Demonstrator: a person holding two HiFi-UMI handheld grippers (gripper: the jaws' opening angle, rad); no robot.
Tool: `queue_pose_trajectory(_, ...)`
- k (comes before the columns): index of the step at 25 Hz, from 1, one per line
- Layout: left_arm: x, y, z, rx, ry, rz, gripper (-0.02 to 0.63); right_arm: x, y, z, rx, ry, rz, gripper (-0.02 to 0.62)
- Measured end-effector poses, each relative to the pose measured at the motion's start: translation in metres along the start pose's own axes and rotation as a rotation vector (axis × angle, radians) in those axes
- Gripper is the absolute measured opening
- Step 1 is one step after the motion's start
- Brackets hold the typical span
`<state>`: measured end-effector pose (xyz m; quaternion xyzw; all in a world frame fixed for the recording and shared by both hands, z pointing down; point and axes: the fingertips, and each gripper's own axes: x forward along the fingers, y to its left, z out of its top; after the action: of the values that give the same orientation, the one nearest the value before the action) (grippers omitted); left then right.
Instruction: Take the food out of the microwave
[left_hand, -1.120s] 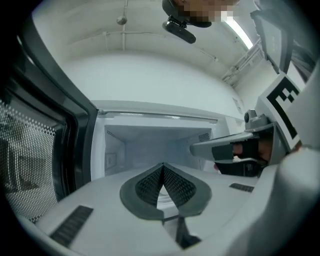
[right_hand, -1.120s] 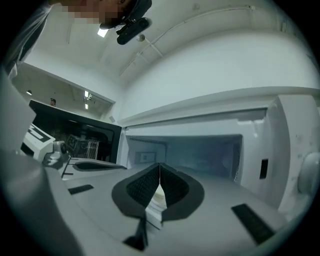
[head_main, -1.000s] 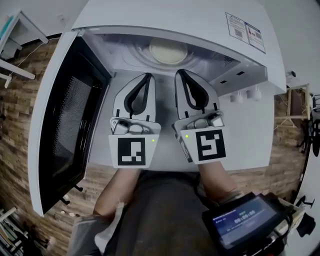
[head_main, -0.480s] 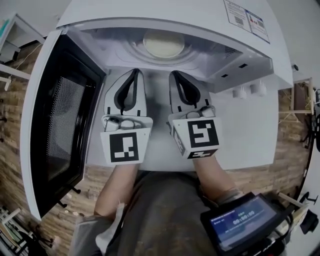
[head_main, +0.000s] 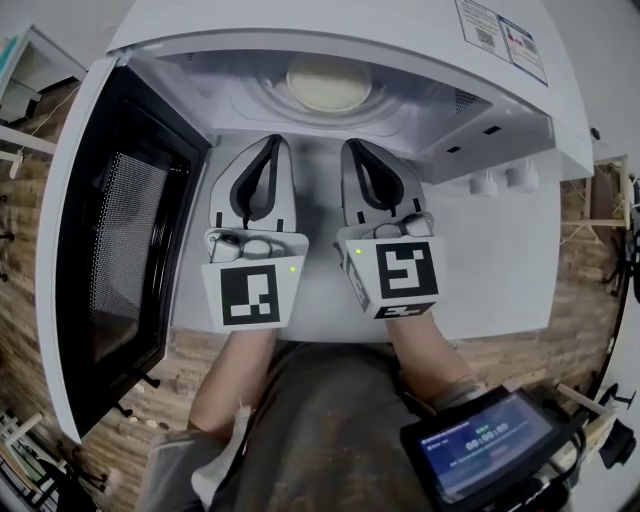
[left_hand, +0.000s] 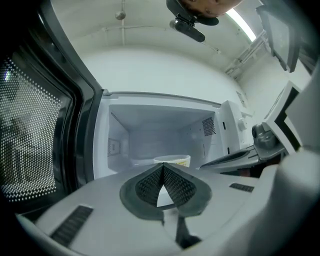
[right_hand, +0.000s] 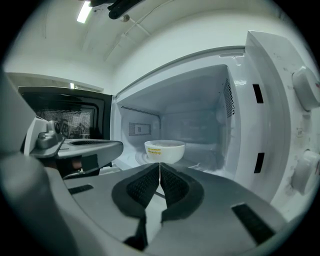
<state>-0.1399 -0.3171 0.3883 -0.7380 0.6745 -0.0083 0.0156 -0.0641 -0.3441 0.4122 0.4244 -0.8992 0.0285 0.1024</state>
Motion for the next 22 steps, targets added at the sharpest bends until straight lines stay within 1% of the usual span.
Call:
queue_pose_trajectory(5,0.004,0.0,0.0,-0.014,-0.014,-0.004,0.008,0.001,-0.002,0.0,0.0,-0.025,-0.001,0.009)
queue_pose_trajectory(9,0.009,-0.001,0.003,-0.006,-0.033,-0.009,0.008,0.002,-0.004,-0.006,0.001,-0.031,-0.003,0.009)
queue_pose_trajectory(15,0.008,0.005,-0.003,-0.017,0.001,0.002,0.008,0.001,-0.001,0.004,0.011,-0.032,0.004,0.02)
queue_pose_trajectory(17,0.009,0.008,-0.003,-0.023,0.008,0.003,0.008,0.003,0.001,0.008,0.014,-0.034,0.008,0.066)
queue_pose_trajectory(18,0.009,0.009,-0.003,-0.027,0.009,0.004,0.008,0.004,0.002,0.009,0.015,-0.033,0.009,0.11)
queue_pose_trajectory(21,0.011,0.013,-0.002,-0.033,0.016,0.005,0.008,0.009,0.003,0.014,0.012,-0.036,0.005,0.276)
queue_pose_trajectory(22,0.012,0.014,-0.002,-0.035,0.017,0.005,0.008,0.011,0.003,0.016,0.01,-0.038,-0.001,0.313)
